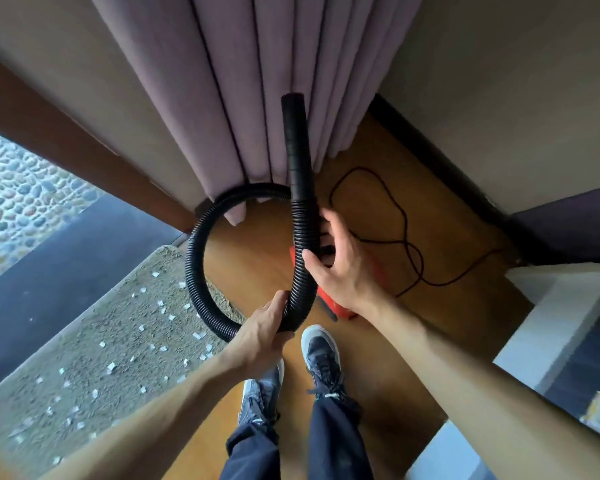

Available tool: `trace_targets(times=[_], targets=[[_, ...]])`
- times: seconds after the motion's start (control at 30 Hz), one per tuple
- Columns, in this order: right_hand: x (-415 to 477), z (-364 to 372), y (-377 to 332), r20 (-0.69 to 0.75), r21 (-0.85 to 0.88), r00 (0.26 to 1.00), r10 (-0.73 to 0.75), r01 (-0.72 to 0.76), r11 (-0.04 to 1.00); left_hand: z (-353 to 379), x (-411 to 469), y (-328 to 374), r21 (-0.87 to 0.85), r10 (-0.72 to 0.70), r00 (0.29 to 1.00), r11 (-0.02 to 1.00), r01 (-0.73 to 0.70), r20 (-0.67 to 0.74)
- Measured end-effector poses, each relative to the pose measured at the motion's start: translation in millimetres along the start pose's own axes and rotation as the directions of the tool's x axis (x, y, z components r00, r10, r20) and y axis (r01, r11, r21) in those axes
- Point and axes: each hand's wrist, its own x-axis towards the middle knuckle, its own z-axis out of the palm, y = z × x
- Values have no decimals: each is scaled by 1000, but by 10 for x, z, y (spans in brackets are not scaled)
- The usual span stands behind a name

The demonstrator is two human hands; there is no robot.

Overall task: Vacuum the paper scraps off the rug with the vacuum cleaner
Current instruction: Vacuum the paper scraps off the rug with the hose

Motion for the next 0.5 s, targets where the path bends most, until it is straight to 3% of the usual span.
trace_targets(times=[0.27, 0.5], targets=[[175, 297, -349, 133, 55, 981, -141, 135, 989, 20, -240, 108, -171, -195, 923, 975, 144, -333], [257, 326, -467, 381, 73, 883, -273, 265, 961, 186, -257, 196, -485, -383, 822, 861, 152, -422]])
